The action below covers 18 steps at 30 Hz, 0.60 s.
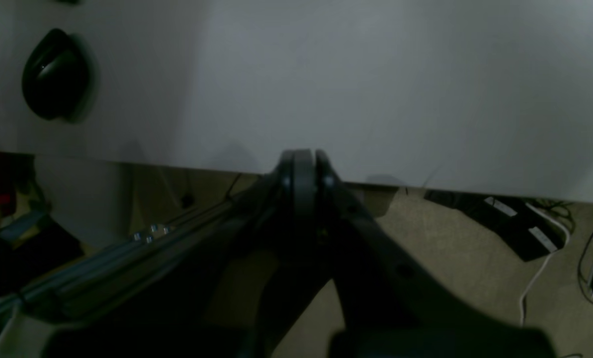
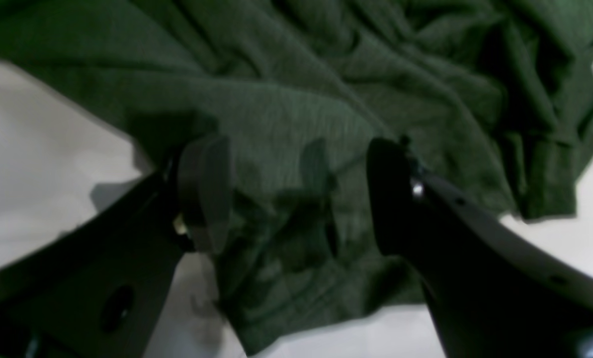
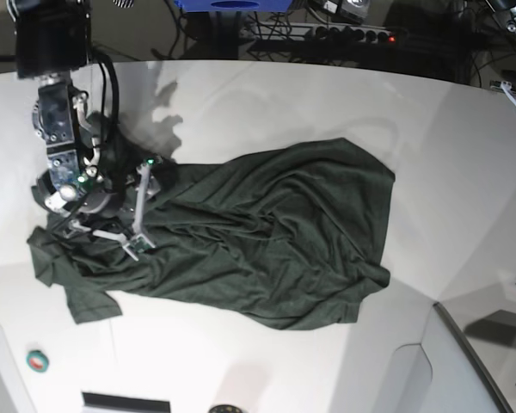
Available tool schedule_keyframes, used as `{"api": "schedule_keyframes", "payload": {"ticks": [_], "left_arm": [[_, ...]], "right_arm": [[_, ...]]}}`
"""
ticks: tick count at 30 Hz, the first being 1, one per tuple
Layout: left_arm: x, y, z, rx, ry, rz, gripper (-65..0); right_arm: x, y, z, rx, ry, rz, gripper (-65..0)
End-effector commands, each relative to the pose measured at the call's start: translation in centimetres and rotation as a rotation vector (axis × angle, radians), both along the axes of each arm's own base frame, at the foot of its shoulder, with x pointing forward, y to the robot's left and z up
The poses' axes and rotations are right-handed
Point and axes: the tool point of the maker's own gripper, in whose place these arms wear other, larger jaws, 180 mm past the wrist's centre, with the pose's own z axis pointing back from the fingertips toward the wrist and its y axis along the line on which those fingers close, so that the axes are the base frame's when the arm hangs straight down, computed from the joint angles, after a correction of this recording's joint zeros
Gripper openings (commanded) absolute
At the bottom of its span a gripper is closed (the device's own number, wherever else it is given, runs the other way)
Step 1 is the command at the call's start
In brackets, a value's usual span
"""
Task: Layout the t-shirt on the table in an organized manner, then fold the t-shirt properly
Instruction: 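Drag the grasped collar edge with the right gripper toward its arm base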
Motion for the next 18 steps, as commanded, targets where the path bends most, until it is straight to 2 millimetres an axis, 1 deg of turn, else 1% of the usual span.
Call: {"api": "schedule_keyframes", "payload": {"ticks": [1, 4, 6, 7, 8, 9, 11, 12, 13, 14, 16, 18], "left_arm": [[0.4, 1.1, 1.5, 0.042, -0.02, -0.004, -65.0], [0.3, 1.1, 1.4, 0.042, -0.019, -0.004, -65.0], [0.3, 1.1, 1.4, 0.042, -0.017, -0.004, -65.0], [0.3, 1.1, 1.4, 0.042, -0.017, -0.004, -65.0], [0.3, 1.1, 1.4, 0.042, -0.017, -0.004, -65.0], [0.3, 1.1, 1.4, 0.042, -0.017, -0.004, -65.0], [0.3, 1.1, 1.4, 0.042, -0.017, -0.004, -65.0], [0.3, 1.1, 1.4, 0.042, -0.017, -0.004, -65.0], [0.3, 1.1, 1.4, 0.042, -0.017, -0.004, -65.0], [0.3, 1.1, 1.4, 0.042, -0.017, -0.004, -65.0], [0.3, 1.1, 1.4, 0.042, -0.017, -0.004, -65.0], [0.3, 1.2, 1.5, 0.043, -0.017, -0.004, -65.0]], "right_arm": [[1.1, 0.0, 0.5, 0.01, -0.023, -0.004, -26.7], [0.9, -0.3, -1.2, 0.013, 0.027, -0.015, -26.9], [0.7, -0.1, -1.9, 0.019, 0.054, -0.017, -27.8], [0.5, 0.1, -2.1, 0.027, 0.062, -0.021, -31.2], [0.4, 0.1, -2.2, 0.029, 0.064, -0.022, -37.4], [0.3, 0.2, -2.2, 0.03, 0.065, -0.021, -45.2], [0.2, 0.2, -2.3, 0.029, 0.071, -0.02, -58.7], [-0.2, 0.2, -2.5, 0.029, 0.079, -0.02, -63.3], [-0.6, 0.3, -2.6, 0.031, 0.078, -0.018, -65.0], [-0.7, 0.4, -2.2, 0.032, 0.066, -0.017, -64.8], [-1.4, 0.7, -1.3, 0.036, 0.034, -0.007, -64.4], [-2.1, 1.1, 0.1, 0.042, -0.011, 0.005, -64.4]]}}
